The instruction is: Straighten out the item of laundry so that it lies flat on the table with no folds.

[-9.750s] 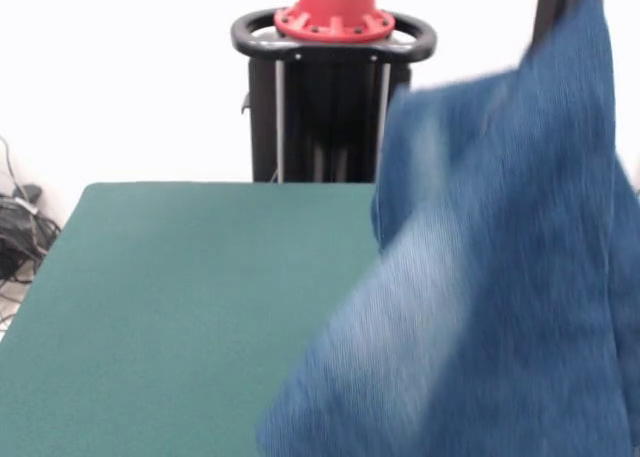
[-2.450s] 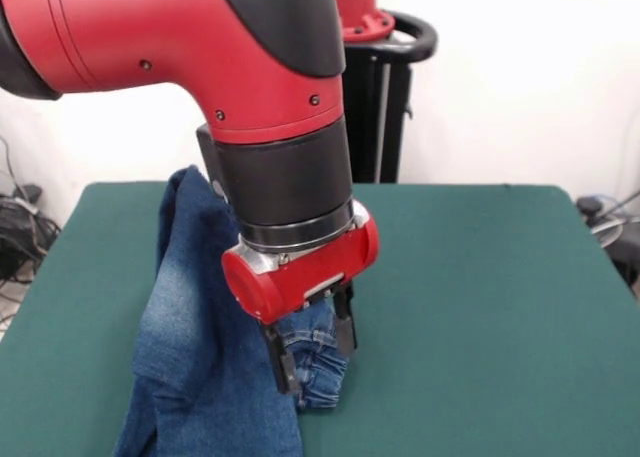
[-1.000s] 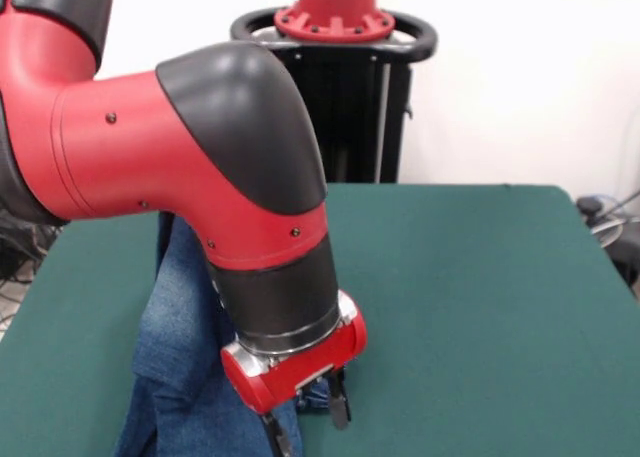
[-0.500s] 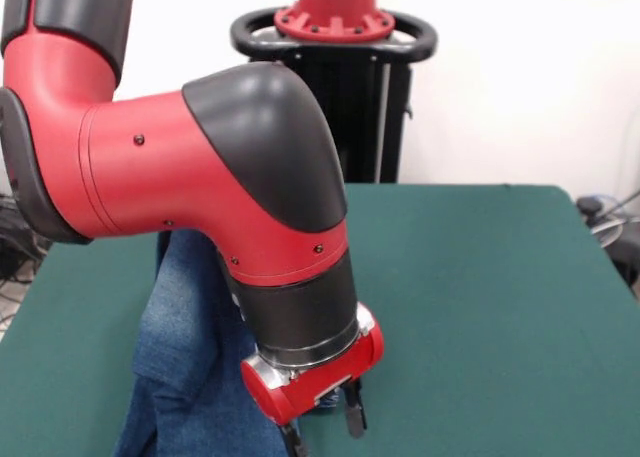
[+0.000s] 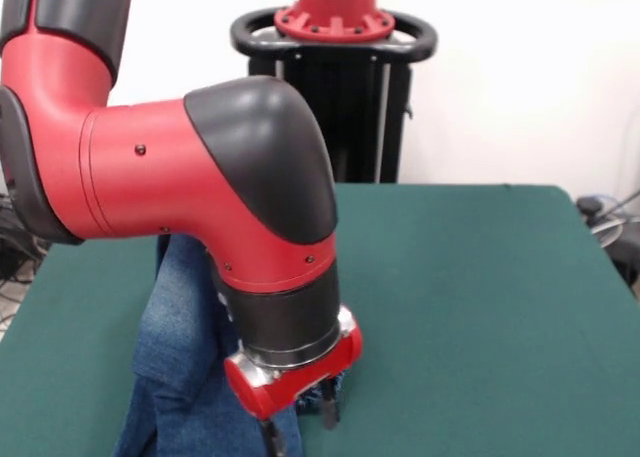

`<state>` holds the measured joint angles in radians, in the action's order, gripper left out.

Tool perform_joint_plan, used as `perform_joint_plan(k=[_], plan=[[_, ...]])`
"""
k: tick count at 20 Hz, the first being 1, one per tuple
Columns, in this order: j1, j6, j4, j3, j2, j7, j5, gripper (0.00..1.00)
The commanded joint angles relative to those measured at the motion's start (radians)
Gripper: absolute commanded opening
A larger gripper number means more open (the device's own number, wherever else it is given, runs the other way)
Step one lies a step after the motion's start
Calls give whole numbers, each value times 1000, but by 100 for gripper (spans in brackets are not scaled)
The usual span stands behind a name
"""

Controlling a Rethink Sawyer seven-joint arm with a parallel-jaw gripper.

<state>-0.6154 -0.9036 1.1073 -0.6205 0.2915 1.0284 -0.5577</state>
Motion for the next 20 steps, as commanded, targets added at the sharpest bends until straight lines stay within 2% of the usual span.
perform_joint_plan(k=[1,11,20], plan=[[12,-79,-39,93,-14,-119,-93,100],[5,-76,-50,74,-25,-98,-104,100],[20,-112,-113,63,-58,-109,-93,100]])
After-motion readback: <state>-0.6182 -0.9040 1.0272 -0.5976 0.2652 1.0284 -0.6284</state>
